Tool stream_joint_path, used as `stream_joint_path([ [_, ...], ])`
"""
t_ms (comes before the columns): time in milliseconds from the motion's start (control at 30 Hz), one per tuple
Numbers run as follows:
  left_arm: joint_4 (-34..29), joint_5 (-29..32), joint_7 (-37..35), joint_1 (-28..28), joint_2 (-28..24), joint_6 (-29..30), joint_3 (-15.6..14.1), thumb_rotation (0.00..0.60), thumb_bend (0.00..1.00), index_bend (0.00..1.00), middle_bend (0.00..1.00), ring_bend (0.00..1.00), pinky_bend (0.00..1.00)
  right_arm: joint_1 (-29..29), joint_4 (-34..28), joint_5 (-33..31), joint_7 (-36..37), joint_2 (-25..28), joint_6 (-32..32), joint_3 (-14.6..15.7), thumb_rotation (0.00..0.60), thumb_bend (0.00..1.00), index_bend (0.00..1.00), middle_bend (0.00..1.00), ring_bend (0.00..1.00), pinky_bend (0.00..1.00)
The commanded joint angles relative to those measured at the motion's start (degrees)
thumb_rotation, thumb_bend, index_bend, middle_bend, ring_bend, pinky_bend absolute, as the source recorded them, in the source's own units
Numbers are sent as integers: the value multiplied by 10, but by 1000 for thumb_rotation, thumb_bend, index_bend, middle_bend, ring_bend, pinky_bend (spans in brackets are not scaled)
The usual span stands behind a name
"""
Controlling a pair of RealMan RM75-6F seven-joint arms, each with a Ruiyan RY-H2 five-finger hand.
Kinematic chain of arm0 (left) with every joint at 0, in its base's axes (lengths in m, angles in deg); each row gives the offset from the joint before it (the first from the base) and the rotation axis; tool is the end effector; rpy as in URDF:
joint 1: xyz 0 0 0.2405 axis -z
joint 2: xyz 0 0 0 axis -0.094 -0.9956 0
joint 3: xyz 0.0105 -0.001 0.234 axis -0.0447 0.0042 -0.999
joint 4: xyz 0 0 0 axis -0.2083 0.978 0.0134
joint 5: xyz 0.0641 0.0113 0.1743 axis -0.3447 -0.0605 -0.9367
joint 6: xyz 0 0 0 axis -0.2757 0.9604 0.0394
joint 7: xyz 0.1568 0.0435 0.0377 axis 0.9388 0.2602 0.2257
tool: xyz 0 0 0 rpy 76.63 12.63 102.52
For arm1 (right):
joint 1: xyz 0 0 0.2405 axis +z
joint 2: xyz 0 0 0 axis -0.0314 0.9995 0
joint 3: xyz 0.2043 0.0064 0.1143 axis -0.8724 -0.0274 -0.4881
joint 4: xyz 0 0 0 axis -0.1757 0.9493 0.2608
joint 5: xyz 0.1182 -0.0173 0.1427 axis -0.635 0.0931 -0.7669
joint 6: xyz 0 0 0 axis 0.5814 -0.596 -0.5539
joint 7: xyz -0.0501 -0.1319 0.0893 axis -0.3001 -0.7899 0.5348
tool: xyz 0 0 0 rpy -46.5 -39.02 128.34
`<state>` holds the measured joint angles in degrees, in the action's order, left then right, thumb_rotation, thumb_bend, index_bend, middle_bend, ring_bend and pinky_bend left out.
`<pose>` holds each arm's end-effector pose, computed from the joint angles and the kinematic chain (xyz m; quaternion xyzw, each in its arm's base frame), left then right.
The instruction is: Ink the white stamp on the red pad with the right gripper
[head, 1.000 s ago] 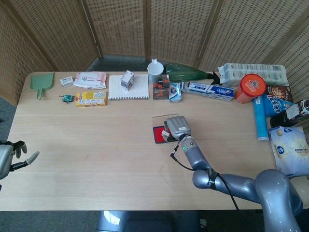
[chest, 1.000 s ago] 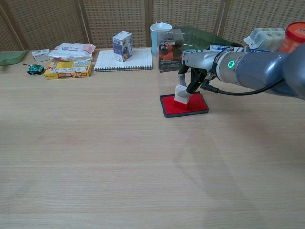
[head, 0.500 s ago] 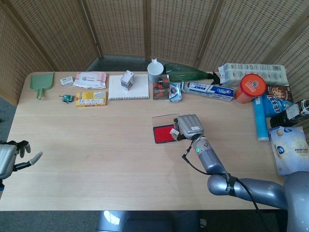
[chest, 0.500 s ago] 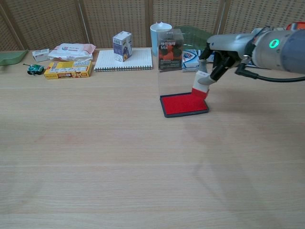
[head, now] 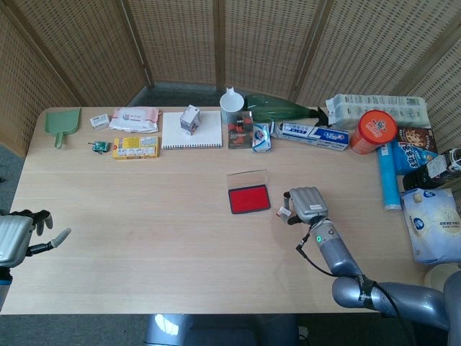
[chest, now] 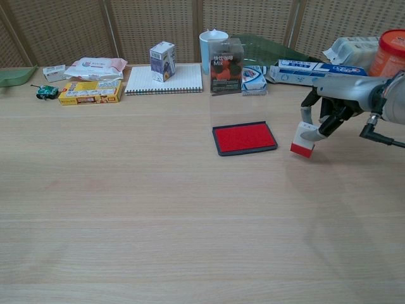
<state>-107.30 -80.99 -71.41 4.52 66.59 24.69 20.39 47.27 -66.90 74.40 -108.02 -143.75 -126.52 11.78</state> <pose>-0.2790 0.2267 0.1683 -0.6370 -0.3475 -0.3615 0.5855 -0.1611 -0.3558 0.0105 0.7128 -0.4660 0.2695 0.4497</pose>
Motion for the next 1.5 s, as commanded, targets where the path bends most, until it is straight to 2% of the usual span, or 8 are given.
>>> stream_joint_path([
  [33,-2,0,1,-1,-1,0,-1,51,156,577,687,603,620,-6,19,4,2,-13,5,5,497,441,694,1000,1000,1000],
  [600,-4,-3,5,0,0,1,-2,49,156,577,687,603,620,-22,54,10,10,-28,24,1,498,423,663,1000,1000,1000],
  [1500,-4,-5,6,0,1,0,-4,48,156,577,687,603,620,-31,56,25,16,-23,37,-7,491,280,572,1000,1000,1000],
])
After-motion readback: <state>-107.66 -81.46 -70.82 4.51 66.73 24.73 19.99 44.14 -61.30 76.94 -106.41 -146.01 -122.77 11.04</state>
